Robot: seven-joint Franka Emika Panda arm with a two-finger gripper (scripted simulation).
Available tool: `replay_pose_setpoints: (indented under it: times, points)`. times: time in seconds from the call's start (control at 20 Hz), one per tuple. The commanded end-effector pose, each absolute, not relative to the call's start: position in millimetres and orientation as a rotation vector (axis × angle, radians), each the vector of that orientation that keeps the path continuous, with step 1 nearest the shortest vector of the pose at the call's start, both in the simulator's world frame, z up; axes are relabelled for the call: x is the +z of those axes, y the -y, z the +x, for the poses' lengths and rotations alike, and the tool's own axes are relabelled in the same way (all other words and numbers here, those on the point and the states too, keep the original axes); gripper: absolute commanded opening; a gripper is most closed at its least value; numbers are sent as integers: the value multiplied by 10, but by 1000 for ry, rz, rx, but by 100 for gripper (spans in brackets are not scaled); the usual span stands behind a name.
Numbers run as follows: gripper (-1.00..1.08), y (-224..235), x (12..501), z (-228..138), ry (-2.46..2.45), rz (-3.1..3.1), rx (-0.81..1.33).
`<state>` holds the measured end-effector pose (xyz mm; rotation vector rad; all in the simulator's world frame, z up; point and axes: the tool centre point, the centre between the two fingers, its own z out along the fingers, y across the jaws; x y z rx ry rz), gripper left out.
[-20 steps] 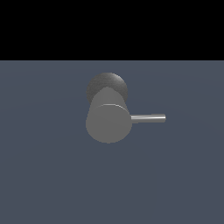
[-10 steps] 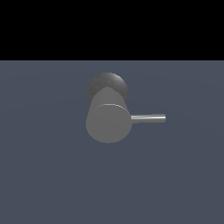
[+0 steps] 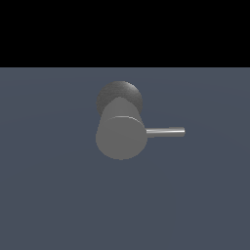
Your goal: Turn on the faucet by rotating a designated handle.
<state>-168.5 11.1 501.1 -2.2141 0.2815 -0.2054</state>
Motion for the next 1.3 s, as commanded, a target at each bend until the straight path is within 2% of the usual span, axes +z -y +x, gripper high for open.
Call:
replay_pose_setpoints:
  times: [0.0,0.7,1.25]
  points:
    - [-100,11,5228,-1672,-277,-2133,-298]
    - [-100,1027,6149,-1765,-312,-1619,-684]
    - [-100,2105,6248,-1850,-428,-1184,-830]
